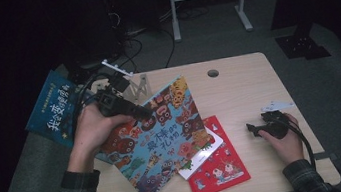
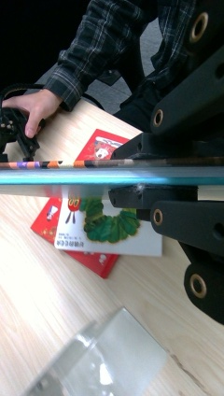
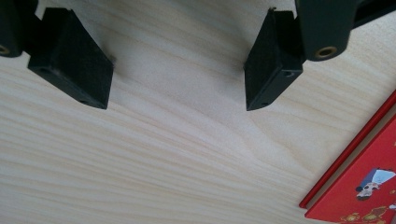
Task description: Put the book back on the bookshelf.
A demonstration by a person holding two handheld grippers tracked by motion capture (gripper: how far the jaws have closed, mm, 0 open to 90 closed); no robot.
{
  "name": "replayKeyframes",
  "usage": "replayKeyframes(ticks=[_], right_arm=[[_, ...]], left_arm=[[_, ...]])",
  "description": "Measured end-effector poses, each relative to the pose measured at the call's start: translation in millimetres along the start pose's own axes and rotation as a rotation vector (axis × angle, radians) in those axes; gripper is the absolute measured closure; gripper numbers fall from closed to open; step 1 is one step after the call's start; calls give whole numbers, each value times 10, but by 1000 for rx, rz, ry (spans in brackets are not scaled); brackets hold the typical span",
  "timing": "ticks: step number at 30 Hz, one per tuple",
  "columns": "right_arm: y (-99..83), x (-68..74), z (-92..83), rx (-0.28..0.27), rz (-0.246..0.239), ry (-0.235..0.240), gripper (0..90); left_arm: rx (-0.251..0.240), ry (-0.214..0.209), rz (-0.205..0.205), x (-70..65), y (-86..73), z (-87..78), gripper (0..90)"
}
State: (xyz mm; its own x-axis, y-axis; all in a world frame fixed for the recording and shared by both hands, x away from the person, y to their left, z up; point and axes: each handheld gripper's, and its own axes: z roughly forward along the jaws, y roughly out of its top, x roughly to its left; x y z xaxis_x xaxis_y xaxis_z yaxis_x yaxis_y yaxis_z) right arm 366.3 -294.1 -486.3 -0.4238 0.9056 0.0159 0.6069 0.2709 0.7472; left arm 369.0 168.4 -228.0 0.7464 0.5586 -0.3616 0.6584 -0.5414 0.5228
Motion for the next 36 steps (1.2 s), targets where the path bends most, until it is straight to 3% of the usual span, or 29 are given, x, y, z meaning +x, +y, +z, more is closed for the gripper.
replayKeyframes(ticks=[14,28,36], right_arm=[[1,0,-1,1,0,-1,230],[0,1,-1,1,2,0,231],[0,-2,0,0,5,-5,232]], left_arm=[[-61,34,-72,219,-372,-392,807],[-112,122,-177,416,-827,-784,807],[-130,160,-236,502,-1019,-912,807]])
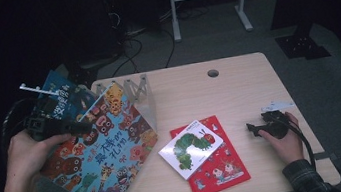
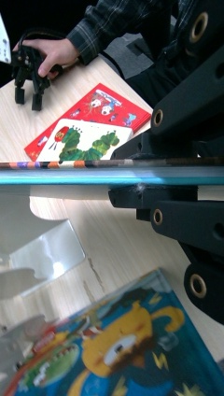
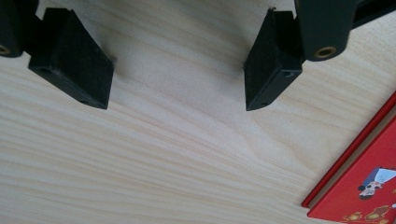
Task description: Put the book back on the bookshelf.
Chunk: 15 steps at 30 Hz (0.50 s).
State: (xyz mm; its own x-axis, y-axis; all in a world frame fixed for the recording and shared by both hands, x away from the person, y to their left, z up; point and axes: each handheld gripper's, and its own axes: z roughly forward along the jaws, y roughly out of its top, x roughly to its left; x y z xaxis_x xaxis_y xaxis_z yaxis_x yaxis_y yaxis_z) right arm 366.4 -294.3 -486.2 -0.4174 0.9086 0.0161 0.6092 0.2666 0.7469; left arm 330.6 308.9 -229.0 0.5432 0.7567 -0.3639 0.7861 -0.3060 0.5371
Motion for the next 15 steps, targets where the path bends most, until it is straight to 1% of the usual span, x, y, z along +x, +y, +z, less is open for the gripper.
replayKeyframes(ticks=[4,8,9,12,15], right_arm=[[0,0,0,0,0,0,232],[0,-1,0,0,-1,0,232],[0,0,0,0,-1,0,232],[0,-1,0,1,-1,0,232],[0,-1,0,0,-1,0,232]], left_arm=[[-22,14,-28,67,-56,-80,807],[-39,35,-66,149,-89,-182,807],[-42,46,-79,168,-99,-209,807],[-40,72,-88,209,-119,-260,807],[-49,106,-99,248,-144,-296,807]])
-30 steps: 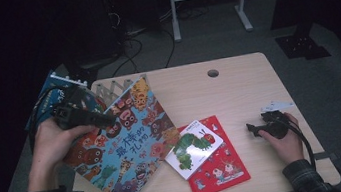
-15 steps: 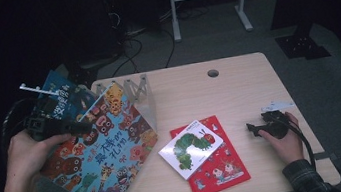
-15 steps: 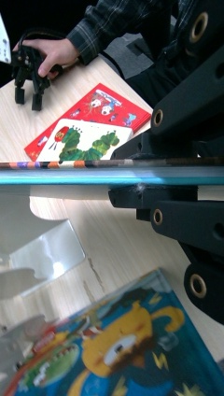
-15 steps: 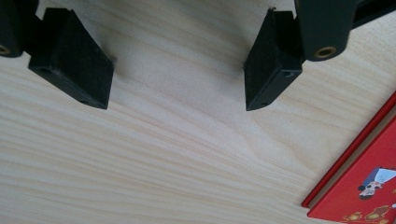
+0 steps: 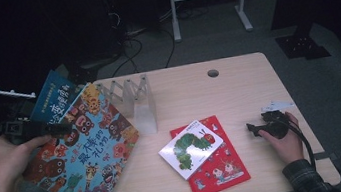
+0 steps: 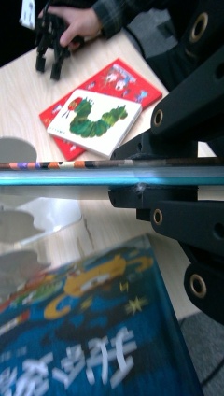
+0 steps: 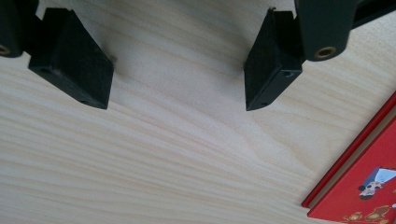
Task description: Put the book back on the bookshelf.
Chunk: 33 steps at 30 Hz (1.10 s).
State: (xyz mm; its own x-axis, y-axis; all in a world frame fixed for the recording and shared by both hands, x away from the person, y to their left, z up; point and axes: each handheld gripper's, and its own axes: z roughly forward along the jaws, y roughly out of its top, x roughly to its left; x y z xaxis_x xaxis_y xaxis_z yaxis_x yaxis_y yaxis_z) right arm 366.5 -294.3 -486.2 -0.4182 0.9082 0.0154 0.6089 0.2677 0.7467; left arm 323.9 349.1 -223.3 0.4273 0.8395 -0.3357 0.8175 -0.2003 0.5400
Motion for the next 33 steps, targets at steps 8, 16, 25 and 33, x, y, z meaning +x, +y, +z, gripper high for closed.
replayKeyframes(ticks=[8,16,25,33], right_arm=[[2,0,1,1,2,-1,232],[3,-1,3,0,3,-2,232],[3,-1,3,0,3,-2,232],[3,-1,3,1,3,-2,232]], left_arm=[[-8,55,-78,184,15,-41,806],[1,106,-114,222,99,-14,807],[3,146,-157,276,232,-11,807],[12,170,-184,310,357,14,808]])
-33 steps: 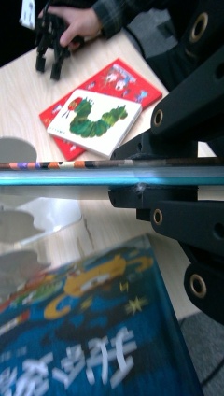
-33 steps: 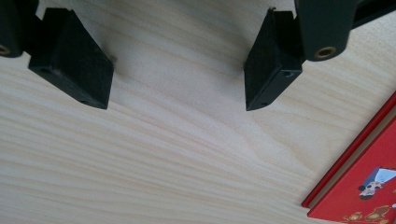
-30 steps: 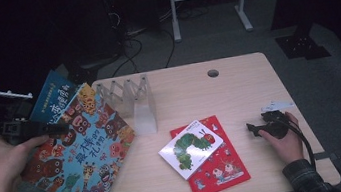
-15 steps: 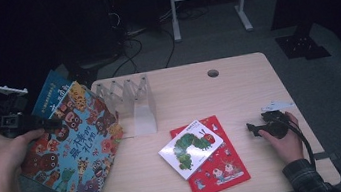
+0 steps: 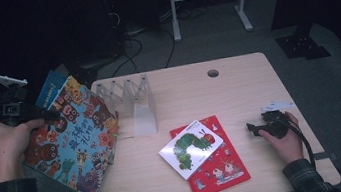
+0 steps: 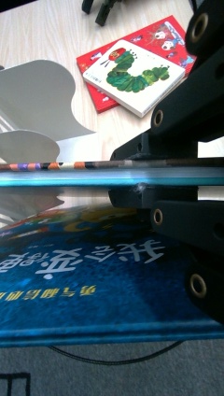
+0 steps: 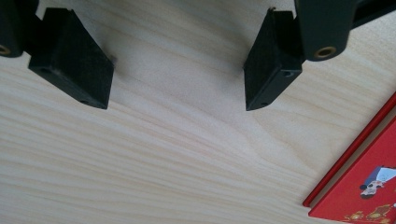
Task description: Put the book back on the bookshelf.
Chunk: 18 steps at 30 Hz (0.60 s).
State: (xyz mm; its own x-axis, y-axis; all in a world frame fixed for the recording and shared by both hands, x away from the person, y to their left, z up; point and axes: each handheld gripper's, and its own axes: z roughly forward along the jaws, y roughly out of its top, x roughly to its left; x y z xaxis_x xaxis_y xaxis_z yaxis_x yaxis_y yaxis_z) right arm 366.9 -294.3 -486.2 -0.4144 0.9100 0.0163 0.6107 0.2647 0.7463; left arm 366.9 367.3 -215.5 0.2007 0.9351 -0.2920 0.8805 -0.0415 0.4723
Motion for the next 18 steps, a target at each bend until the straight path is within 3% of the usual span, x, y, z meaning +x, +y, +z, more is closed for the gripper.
replayKeyframes(ticks=[18], right_arm=[[0,0,0,0,0,0,233]], left_arm=[[19,84,-31,-71,288,88,807]])
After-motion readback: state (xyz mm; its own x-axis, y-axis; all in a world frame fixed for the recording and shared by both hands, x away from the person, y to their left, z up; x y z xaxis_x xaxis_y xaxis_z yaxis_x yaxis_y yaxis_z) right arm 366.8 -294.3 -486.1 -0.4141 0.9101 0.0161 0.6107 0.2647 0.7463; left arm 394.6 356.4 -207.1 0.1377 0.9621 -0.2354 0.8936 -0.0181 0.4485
